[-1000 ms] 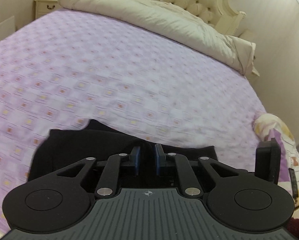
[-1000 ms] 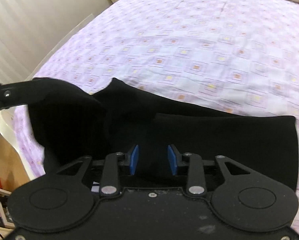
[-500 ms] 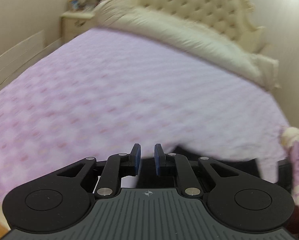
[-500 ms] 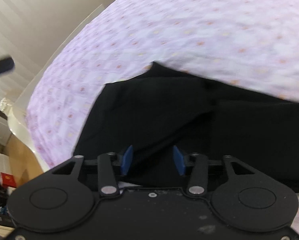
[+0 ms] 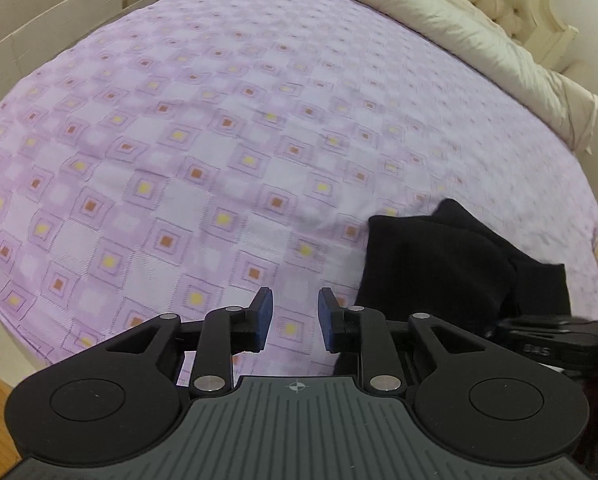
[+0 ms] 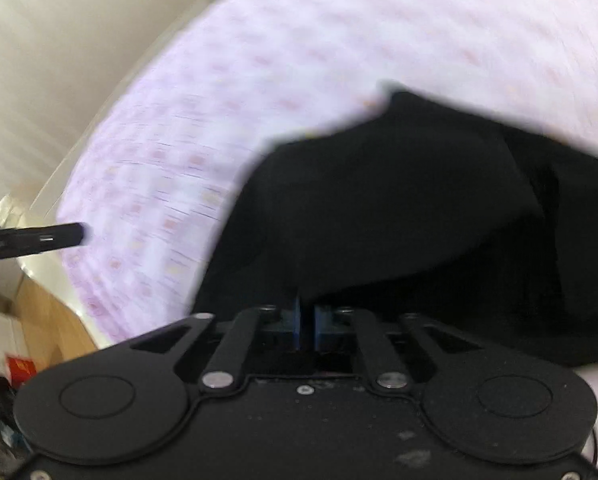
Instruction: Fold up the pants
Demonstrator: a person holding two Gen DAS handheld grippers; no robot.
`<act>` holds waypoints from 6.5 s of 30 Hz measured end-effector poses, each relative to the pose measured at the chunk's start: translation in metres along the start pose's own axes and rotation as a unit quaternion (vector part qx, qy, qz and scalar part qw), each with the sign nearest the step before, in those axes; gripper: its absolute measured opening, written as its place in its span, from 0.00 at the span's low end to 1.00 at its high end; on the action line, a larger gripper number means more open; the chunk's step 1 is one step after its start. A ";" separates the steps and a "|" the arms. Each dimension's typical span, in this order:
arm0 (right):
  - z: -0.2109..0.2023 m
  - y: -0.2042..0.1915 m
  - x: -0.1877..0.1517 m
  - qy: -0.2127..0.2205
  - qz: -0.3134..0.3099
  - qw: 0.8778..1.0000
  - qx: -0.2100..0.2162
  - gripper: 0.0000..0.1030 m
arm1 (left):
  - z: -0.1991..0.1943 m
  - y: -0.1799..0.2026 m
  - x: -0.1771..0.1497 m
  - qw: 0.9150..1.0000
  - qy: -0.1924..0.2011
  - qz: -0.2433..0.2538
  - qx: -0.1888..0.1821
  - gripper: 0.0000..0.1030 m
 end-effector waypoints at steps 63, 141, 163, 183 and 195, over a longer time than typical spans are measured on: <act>0.038 -0.058 -0.010 -0.077 -0.078 0.993 -0.046 0.31 | 0.042 -0.042 -0.076 0.971 -0.016 -0.233 -0.060 0.96; -0.230 0.282 -0.031 0.068 0.101 0.984 -0.129 0.34 | 0.038 0.446 -0.022 0.969 0.047 0.138 -0.198 0.60; -0.210 0.275 -0.011 0.148 0.090 0.981 -0.088 0.50 | 0.058 0.232 -0.039 0.998 -0.058 -0.003 0.021 0.60; -0.208 0.212 0.050 0.104 -0.003 0.989 -0.104 0.13 | 0.063 0.250 -0.035 0.997 -0.055 0.044 -0.012 0.61; -0.142 0.276 0.043 -0.007 0.072 0.985 -0.157 0.16 | 0.101 0.273 0.032 0.996 -0.034 0.085 0.004 0.61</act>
Point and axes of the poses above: each gripper's, at about its wrist camera, not at the fingertips, and z roughly the way its jaws point, y to its right, x to its top, the point moved 7 cm from there along z, roughly the way its jaws point, and after that the axes turned 13 degrees about x, right-handed, at the moved point
